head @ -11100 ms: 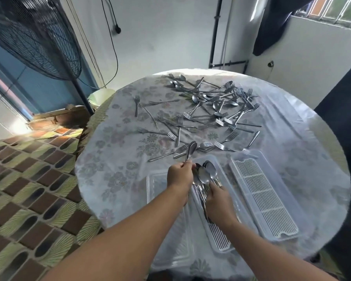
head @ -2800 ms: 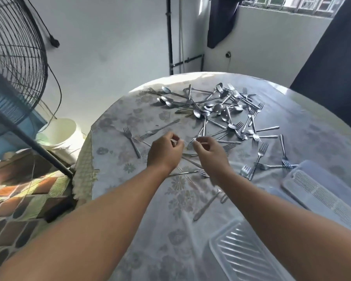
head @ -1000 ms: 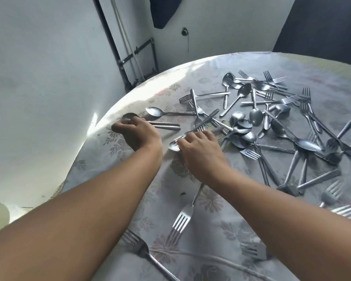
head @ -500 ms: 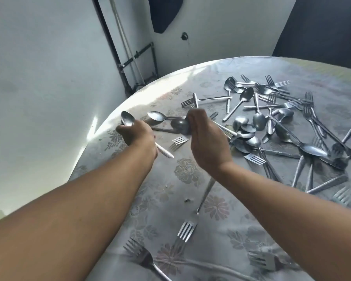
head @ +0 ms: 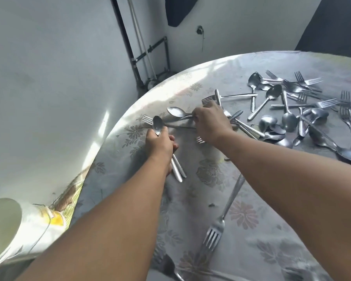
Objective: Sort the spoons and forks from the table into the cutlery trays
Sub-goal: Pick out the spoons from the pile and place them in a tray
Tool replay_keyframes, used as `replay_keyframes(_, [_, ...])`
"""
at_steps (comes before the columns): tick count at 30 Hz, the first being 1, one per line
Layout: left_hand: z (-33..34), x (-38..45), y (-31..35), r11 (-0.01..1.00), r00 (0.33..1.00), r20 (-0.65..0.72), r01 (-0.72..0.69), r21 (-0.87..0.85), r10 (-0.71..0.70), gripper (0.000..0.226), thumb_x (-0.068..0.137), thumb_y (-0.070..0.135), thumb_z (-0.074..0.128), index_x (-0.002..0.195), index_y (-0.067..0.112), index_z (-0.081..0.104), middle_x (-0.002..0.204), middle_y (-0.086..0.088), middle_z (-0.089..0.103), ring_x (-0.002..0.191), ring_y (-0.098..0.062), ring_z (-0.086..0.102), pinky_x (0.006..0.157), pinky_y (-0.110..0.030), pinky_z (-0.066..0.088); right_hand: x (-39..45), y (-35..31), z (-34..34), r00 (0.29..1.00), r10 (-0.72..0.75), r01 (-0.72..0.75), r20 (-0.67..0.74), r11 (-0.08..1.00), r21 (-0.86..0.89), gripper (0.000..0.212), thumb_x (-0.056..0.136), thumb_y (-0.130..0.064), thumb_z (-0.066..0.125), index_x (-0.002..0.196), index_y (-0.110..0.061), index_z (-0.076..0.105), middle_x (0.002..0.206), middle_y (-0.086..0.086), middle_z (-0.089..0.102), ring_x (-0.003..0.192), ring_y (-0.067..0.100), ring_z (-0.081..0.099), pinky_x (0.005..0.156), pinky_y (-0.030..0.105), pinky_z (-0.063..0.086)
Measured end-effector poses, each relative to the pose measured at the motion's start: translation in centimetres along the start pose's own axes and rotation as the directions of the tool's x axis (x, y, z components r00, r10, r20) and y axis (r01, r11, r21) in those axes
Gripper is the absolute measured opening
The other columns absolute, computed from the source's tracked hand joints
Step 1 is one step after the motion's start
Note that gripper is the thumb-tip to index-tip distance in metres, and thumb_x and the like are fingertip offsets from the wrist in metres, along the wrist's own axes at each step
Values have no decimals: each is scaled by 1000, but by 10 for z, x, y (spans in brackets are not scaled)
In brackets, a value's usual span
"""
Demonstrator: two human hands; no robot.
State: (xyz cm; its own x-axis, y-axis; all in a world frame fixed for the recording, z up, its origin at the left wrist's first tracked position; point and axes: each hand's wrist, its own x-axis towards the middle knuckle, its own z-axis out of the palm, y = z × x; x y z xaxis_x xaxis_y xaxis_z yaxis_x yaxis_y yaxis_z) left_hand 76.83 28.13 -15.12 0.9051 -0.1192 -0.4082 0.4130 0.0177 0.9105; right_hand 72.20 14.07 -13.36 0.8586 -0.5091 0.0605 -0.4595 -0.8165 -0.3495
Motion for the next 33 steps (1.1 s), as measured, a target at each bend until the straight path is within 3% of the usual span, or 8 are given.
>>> replay_keyframes(3, [1,-2,0,998,999,-7,-33,54,33,14,106,20,52,93,17,47,70,-3,50,39,-8,42,46,-23,42,-2,0,2,999,48,-48,0,997,-66,41,101,-11,47,142,-15,46,138,15,55,128,38,50,102,46,41])
replay_keyframes(7, [3,1,-4,991,996,-28,-77,109,81,10,105,21,53,99,15,49,72,-3,52,47,-12,45,48,-24,45,-10,-1,-5,999,42,-45,-22,983,-180,27,100,-13,43,118,-14,64,118,13,62,110,34,60,100,48,37])
replay_keyframes(11, [3,0,-6,981,992,-41,-108,162,116,9,105,22,54,101,15,50,74,-4,54,46,-11,48,51,-26,46,-24,2,-10,999,48,-45,12,986,-160,26,98,-9,44,118,-6,61,119,18,62,108,39,62,83,43,44])
replay_keyframes(20, [3,-26,7,968,987,-45,-141,209,154,12,105,27,51,111,24,42,85,-5,58,66,-20,53,69,-34,56,-58,10,-50,984,164,-140,-67,950,279,10,106,-20,39,103,-19,49,99,5,66,83,28,58,78,45,46])
replay_keyframes(24, [5,-55,14,936,973,-24,-216,279,231,14,98,37,51,104,24,50,108,-15,65,101,-38,64,92,-57,56,-76,9,-78,976,218,-147,-20,722,676,11,105,-29,50,101,-25,60,85,-11,76,75,18,62,67,41,51])
replay_keyframes(26, [8,-76,19,961,978,-30,-194,197,204,18,98,35,52,108,20,53,112,-21,65,101,-40,65,88,-55,59,-94,9,-89,971,235,-177,33,626,759,13,105,-26,51,106,-22,64,84,-13,77,76,16,65,68,40,54])
replay_keyframes(29, [15,-114,21,979,985,-22,-170,114,174,12,103,27,54,97,17,52,88,-14,58,61,-24,53,60,-37,47,-124,14,-101,967,238,-210,88,552,807,17,105,-23,53,111,-14,67,83,-9,78,71,14,61,64,31,51])
replay_keyframes(33, [20,-166,5,991,991,104,-98,91,88,25,95,40,69,100,16,60,89,-5,71,67,-19,57,59,-33,47,-166,27,-112,965,189,-250,179,480,841,17,105,-22,57,111,-10,68,85,-3,79,76,17,65,72,32,50])
